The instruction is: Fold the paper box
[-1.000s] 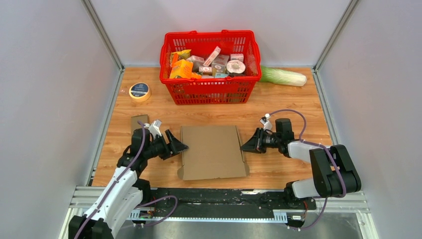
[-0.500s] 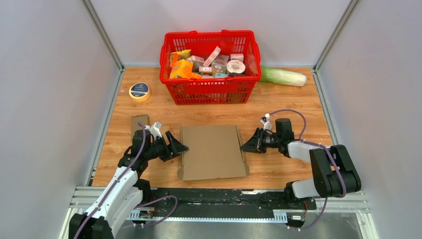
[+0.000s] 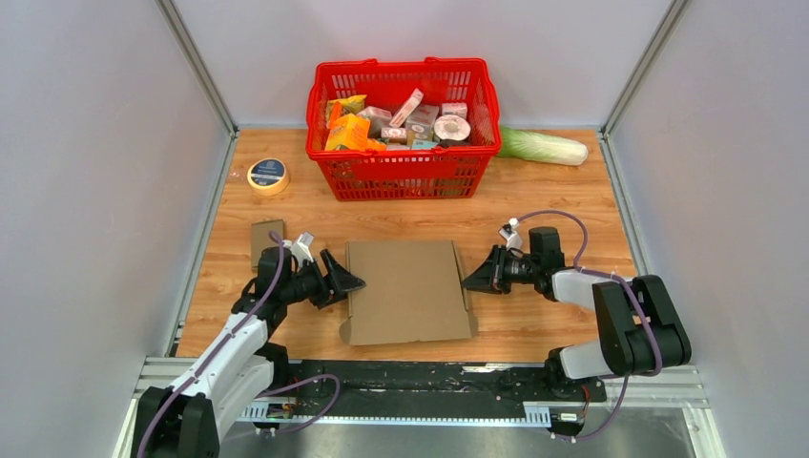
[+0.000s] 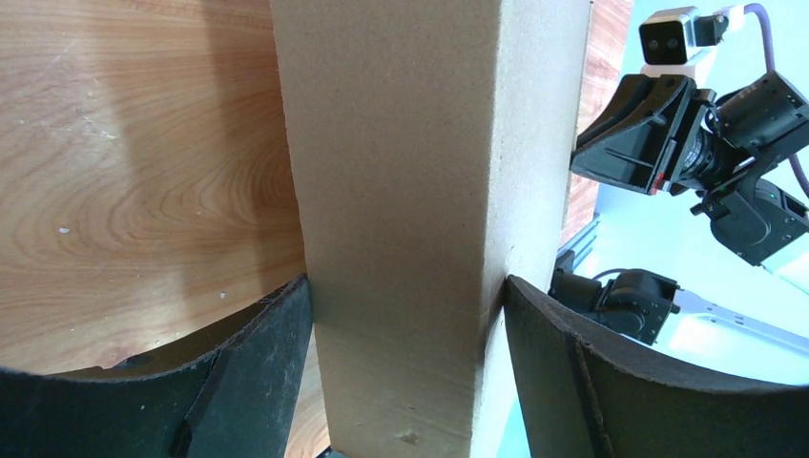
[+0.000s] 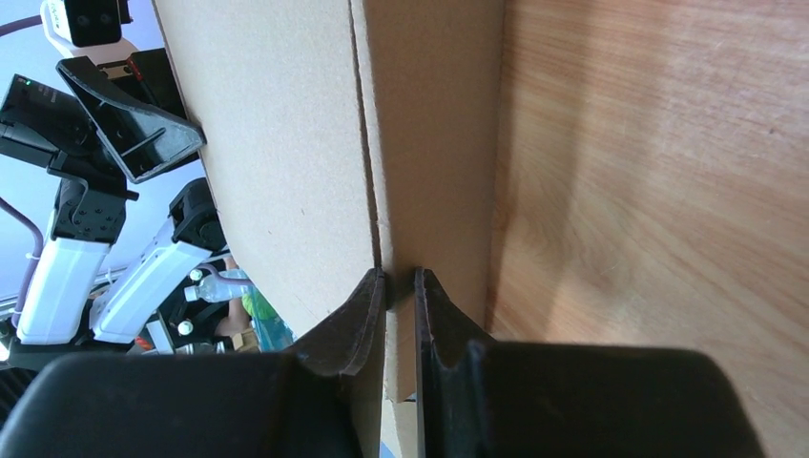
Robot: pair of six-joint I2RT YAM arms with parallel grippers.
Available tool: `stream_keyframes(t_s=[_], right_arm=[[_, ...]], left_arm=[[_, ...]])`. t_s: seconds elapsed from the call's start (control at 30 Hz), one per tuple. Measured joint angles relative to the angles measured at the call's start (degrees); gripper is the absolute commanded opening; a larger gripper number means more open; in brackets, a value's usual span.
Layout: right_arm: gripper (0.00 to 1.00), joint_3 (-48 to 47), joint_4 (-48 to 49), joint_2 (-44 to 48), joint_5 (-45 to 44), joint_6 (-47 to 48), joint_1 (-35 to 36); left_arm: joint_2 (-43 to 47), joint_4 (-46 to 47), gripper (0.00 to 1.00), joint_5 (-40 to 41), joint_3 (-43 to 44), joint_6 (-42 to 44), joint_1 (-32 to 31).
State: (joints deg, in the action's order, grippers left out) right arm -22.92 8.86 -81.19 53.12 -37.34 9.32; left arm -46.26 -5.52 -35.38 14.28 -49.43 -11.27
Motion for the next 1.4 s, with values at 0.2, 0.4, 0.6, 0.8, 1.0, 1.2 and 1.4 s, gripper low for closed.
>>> stream_keyframes(t_s=[0.2, 0.4, 0.6, 0.8, 1.0, 1.2, 1.4], right_arm=[[0.32, 0.02, 0.04, -0.22, 0.37, -0.11, -0.42], [0.79, 0.24, -5.38, 2.73, -5.14, 2.05, -0.09], [1.0, -7.21, -25.03, 22.91, -22.56, 7.61, 6.34], [1.0, -19.89, -27.82, 34.4, -41.38, 18.34, 34.58], [1.0, -23.04, -29.27, 23.85, -65.75, 30.97, 70.1], [1.0, -25.11, -30.38, 11.8, -80.7, 43.85, 80.11], [1.0, -28.24, -27.26, 4.09, -90.51, 52.37, 83.25]], left_arm=[[-1.11, 3.8, 0.75, -2.32, 0.0, -2.78, -0.02], [-0.07, 4.48, 0.58, -2.62, 0.02, -4.72, -0.02], [-0.87, 2.97, 0.33, -4.2, 0.85, -6.56, -0.02], [-4.63, -0.72, 0.22, -6.32, 3.8, -9.51, -0.02], [-4.83, -7.72, 0.21, -7.19, 7.28, -14.25, 0.0], [-4.7, -12.85, 0.18, -9.79, 7.91, -17.75, 0.04], [-3.21, -15.56, 0.18, -11.72, 7.85, -20.24, 0.15]])
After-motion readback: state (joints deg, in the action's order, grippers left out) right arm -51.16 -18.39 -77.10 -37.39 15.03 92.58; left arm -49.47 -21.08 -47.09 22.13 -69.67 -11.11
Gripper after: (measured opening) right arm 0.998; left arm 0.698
